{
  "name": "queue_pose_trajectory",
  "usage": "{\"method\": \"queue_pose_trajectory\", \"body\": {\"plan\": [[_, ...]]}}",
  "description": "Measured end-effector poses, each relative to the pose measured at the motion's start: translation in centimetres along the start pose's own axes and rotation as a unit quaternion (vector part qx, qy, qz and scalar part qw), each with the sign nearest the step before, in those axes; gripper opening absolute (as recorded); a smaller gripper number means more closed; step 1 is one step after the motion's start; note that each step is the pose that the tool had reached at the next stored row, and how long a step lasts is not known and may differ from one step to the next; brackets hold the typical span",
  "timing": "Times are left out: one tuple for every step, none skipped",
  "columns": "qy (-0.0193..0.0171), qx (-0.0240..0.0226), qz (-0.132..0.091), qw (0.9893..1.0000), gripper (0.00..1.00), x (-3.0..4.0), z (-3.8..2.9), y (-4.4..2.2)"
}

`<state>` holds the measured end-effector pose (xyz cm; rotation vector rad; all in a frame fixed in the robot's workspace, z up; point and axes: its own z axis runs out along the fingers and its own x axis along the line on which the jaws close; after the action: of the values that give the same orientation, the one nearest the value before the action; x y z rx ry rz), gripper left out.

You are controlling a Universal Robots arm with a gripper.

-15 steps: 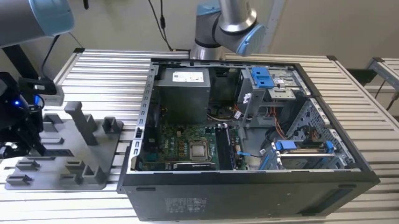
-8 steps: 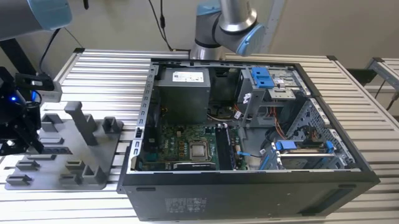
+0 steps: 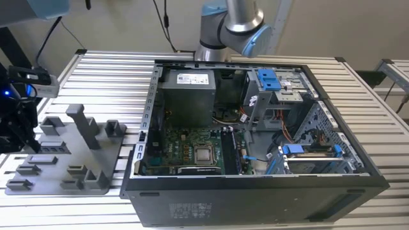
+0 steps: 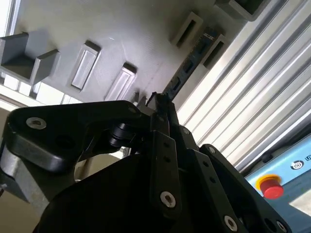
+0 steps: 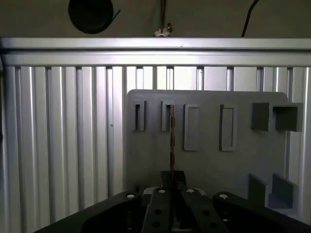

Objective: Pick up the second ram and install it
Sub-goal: 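Pick up the second ram and move it above second insertion slot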

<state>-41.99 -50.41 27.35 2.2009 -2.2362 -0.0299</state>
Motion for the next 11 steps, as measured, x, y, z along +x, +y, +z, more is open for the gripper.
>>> {"method": "queue_pose_trajectory", "body": {"plan": [[-0.0001,0.0001,0.000,1.0000,0.14,0.00,-0.23,0.00],[0.0000,0.0000,0.000,1.0000,0.14,0.00,-0.50,0.01],[-0.0001,0.0001,0.000,1.0000,0.14,-0.01,-0.74,0.01],[-0.0001,0.0001,0.000,1.0000,0.14,-0.01,-0.99,0.01],[0.0000,0.0000,0.000,1.0000,0.14,-0.01,-1.23,0.02],[0.0000,0.0000,0.000,1.0000,0.14,-0.02,-1.46,0.02],[0.0000,0.0000,0.000,1.0000,0.14,-0.02,-1.70,0.02],[0.0000,0.0000,0.000,1.0000,0.14,-0.02,-1.93,0.03],[0.0000,0.0000,0.000,1.0000,0.14,-0.02,-2.15,0.03],[0.0000,0.0000,0.000,1.0000,0.14,-0.03,-2.39,0.04],[0.0000,0.0000,0.000,1.0000,0.14,-0.03,-2.60,0.04]]}}
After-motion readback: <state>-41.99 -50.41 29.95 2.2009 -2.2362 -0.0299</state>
